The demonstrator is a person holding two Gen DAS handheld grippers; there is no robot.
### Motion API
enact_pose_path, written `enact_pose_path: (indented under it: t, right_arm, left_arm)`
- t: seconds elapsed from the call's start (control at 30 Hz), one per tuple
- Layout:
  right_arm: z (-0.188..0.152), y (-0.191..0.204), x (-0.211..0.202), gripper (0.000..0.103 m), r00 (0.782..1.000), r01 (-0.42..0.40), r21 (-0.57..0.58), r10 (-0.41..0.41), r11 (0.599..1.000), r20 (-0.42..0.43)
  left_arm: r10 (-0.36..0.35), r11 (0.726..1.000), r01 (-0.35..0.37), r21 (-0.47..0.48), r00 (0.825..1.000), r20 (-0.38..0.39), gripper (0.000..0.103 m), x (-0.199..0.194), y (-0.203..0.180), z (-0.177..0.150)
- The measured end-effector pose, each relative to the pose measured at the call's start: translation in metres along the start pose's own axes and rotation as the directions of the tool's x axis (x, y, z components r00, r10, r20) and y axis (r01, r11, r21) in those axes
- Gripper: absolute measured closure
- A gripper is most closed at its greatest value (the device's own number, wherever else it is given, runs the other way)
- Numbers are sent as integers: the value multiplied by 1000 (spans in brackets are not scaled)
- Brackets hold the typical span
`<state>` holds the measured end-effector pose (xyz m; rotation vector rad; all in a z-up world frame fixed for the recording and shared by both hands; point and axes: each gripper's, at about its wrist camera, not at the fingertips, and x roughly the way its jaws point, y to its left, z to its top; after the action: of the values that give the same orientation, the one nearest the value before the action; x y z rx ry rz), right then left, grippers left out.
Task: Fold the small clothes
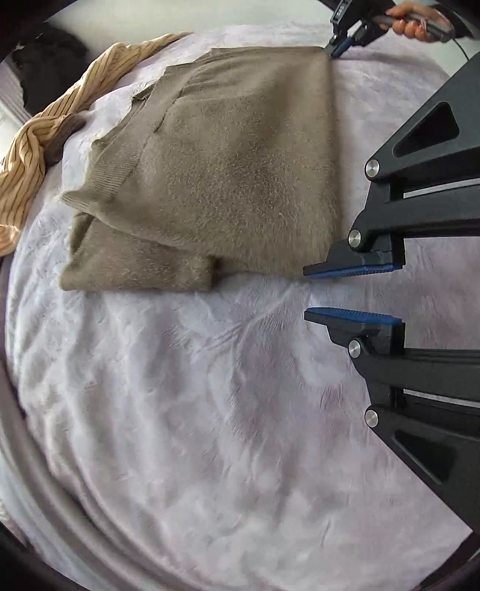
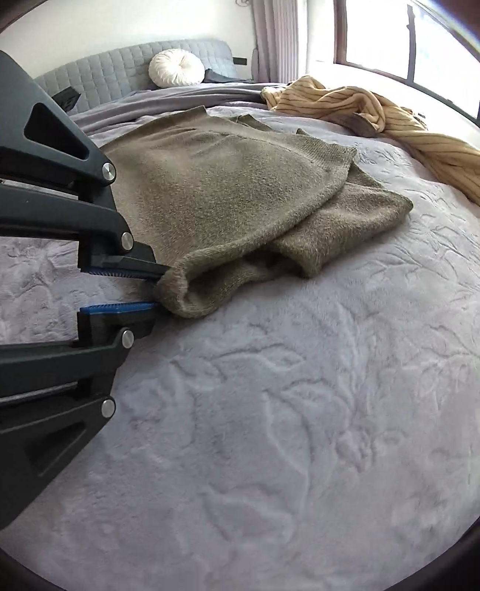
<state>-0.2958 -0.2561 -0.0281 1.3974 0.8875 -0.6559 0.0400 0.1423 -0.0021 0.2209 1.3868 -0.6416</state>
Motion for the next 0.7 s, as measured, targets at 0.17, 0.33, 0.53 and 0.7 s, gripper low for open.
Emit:
enact_pose_path:
  t: [0.17,0.33,0.53,0.7]
  right_arm:
    - [-5,41,-38,89,996,16,-179,0,984,89]
    - [28,97,-6,89,996,0,-310,27,951,83]
    - [61,123,52,89,999,26,-356,-9,934,51]
    - [74,104,64,98,999,31,-309,-18,951,44]
  left_arm:
    - [-36,997,29,69,994,104,85,-25,-14,45]
    - [-65,993,47,109,985,161,85,2,-67,114]
    - [23,994,-36,100,991,131,85,49,-70,134]
    - [21,995,-32,90,993,113,85,50,-57,128]
